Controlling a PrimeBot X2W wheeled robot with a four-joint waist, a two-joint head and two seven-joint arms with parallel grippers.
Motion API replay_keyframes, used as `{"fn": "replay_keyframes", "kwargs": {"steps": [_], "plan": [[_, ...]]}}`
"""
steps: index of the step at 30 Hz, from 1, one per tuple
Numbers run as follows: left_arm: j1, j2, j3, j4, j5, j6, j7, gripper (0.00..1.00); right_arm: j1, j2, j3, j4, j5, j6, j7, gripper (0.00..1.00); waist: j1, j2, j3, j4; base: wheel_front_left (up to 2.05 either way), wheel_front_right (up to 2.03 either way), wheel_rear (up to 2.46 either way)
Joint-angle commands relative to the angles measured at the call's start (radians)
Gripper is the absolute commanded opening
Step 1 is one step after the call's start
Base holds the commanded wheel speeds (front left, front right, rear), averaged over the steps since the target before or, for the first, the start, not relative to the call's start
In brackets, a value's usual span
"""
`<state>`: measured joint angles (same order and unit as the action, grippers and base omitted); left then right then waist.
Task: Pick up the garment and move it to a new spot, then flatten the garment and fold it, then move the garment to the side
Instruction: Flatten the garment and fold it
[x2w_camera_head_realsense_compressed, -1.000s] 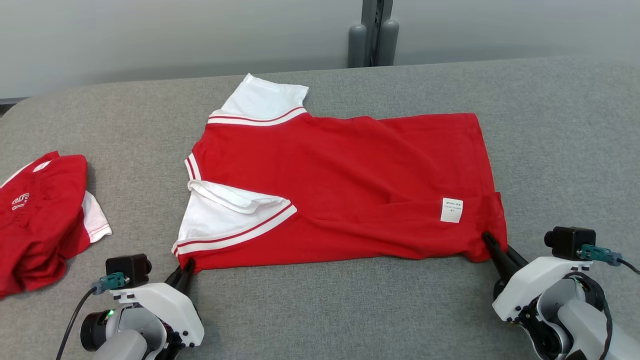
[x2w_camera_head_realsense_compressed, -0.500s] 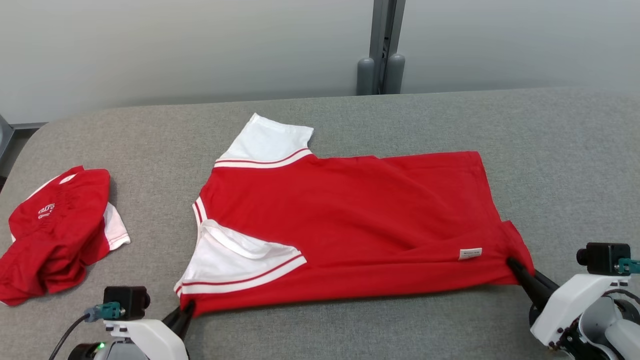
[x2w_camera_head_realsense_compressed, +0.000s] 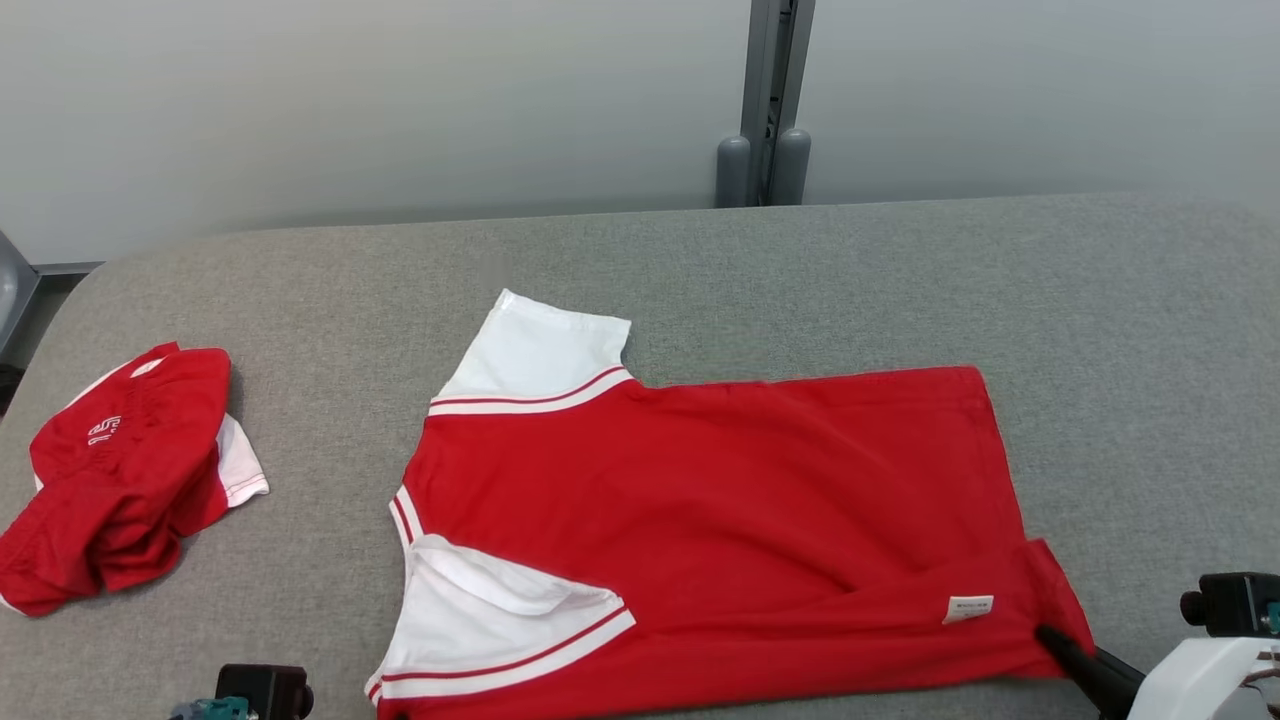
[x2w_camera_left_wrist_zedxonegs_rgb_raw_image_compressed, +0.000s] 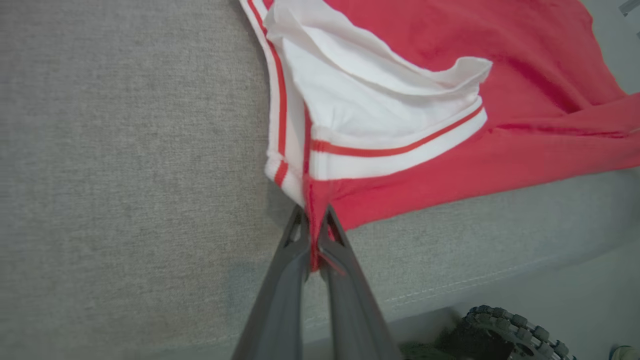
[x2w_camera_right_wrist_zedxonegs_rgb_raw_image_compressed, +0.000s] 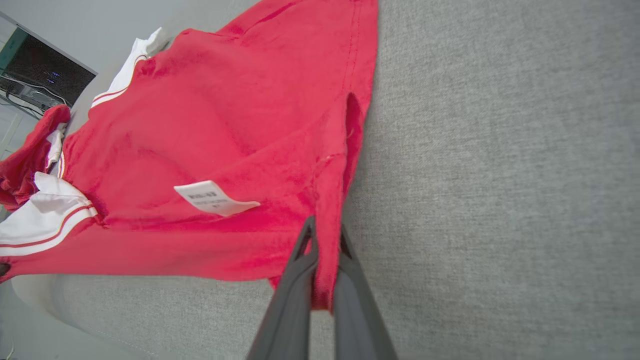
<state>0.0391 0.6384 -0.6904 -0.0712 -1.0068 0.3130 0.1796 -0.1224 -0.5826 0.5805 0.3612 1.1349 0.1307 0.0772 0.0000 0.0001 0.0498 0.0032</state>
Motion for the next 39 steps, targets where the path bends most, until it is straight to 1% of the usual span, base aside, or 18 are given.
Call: {"fn": "replay_keyframes", "kwargs": {"steps": [1,2,3,4,9,15,18,20,24,26,28,31,32,36,39], "plan": [[0.013,0.011,0.004,-0.01,-0.01,0.013,0.007,0.0,0.016,-0.007,-0.016,-0.005,0.002,0.0,0.016,0.11,0.0,-0.0001,0.0,-0.001,0.0,0.0,0.0],[0.018,0.014,0.0,-0.016,-0.013,0.016,0.018,0.13,0.021,-0.003,-0.024,-0.009,-0.005,0.0,0.023,0.4,0.0,-0.0001,0.0,-0.001,0.0,0.0,0.0],[0.022,0.017,-0.005,-0.019,-0.018,0.02,0.027,0.46,0.024,0.001,-0.034,-0.009,-0.013,0.0,0.029,1.0,0.0,-0.0001,0.0,-0.001,0.0,0.0,0.0],[0.024,0.02,-0.008,-0.02,-0.018,0.023,0.035,1.0,0.029,0.006,-0.044,-0.009,-0.018,0.0,0.035,1.0,0.0,-0.0001,-0.001,-0.001,0.0,0.0,0.0],[0.002,0.031,-0.001,-0.03,0.002,0.035,0.03,1.0,0.044,0.025,-0.1,-0.023,-0.058,0.0,0.044,1.0,0.0,-0.0001,-0.003,0.0,0.0,0.0,0.0],[-0.034,0.065,0.033,-0.072,0.044,0.068,0.002,1.0,0.073,0.035,-0.201,-0.071,-0.102,0.0,0.041,1.0,0.0,-0.0001,-0.009,-0.002,0.0,0.0,0.0],[-0.068,0.084,0.047,-0.094,0.066,0.073,0.002,1.0,0.075,0.037,-0.255,-0.114,-0.136,0.0,0.053,1.0,0.0,-0.0001,-0.004,-0.007,0.0,0.0,0.0],[-0.105,0.1,0.047,-0.102,0.079,0.064,0.022,1.0,0.055,0.042,-0.287,-0.14,-0.162,0.0,0.069,1.0,0.0,-0.0001,0.003,-0.014,0.0,0.0,0.0],[-0.22,0.125,0.041,-0.088,0.096,0.024,0.094,1.0,-0.012,0.063,-0.336,-0.171,-0.212,0.0,0.126,1.0,0.0,-0.0001,0.032,-0.026,0.0,0.0,0.0],[-0.292,0.11,0.048,-0.061,0.077,-0.014,0.129,1.0,-0.057,0.077,-0.352,-0.17,-0.238,0.0,0.152,1.0,0.0,-0.0001,0.056,-0.032,0.0,0.0,0.0],[-0.373,0.108,0.048,-0.013,0.083,-0.051,0.161,1.0,-0.113,0.101,-0.364,-0.16,-0.249,0.0,0.171,1.0,0.0,-0.0001,0.083,-0.038,0.0,0.0,0.0],[-0.502,0.069,0.047,0.073,0.074,-0.121,0.197,1.0,-0.198,0.123,-0.367,-0.123,-0.269,0.0,0.193,1.0,0.0,-0.0001,0.133,-0.045,0.0,0.0,0.0],[-0.502,0.069,0.047,0.073,0.074,-0.121,0.197,1.0,-0.198,0.123,-0.367,-0.123,-0.269,0.0,0.193,1.0,0.0,-0.0001,0.133,-0.045,0.0,0.0,0.0],[-0.679,0.02,0.036,0.223,0.075,-0.21,0.247,1.0,-0.317,0.149,-0.358,-0.057,-0.293,0.0,0.212,1.0,0.0,-0.0001,0.202,-0.059,0.0,0.0,0.0],[-0.798,-0.015,0.027,0.337,0.08,-0.265,0.281,1.0,-0.395,0.163,-0.339,-0.003,-0.296,0.0,0.231,1.0,0.0,-0.0001,0.256,-0.075,0.0,0.0,0.0]]}}
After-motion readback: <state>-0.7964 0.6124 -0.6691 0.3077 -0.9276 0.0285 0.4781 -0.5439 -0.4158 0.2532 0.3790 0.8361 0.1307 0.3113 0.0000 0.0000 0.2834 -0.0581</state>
